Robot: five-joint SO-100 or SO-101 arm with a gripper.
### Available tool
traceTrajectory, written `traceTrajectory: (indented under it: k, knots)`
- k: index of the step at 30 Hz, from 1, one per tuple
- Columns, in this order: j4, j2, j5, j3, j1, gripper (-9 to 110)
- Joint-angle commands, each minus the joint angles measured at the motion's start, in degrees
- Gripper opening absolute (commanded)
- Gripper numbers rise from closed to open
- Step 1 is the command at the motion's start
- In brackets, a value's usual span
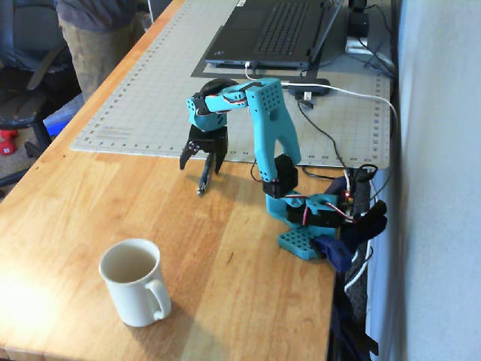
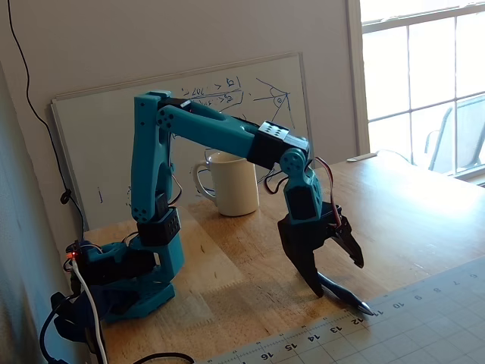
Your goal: Grasp a pen and put it in a mug.
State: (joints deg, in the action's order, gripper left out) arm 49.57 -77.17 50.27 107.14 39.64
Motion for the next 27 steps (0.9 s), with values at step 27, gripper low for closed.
traceTrajectory:
  k: [27]
  knots:
    - [-13.4, -5.9, 0.4, 8.7, -7.9, 0]
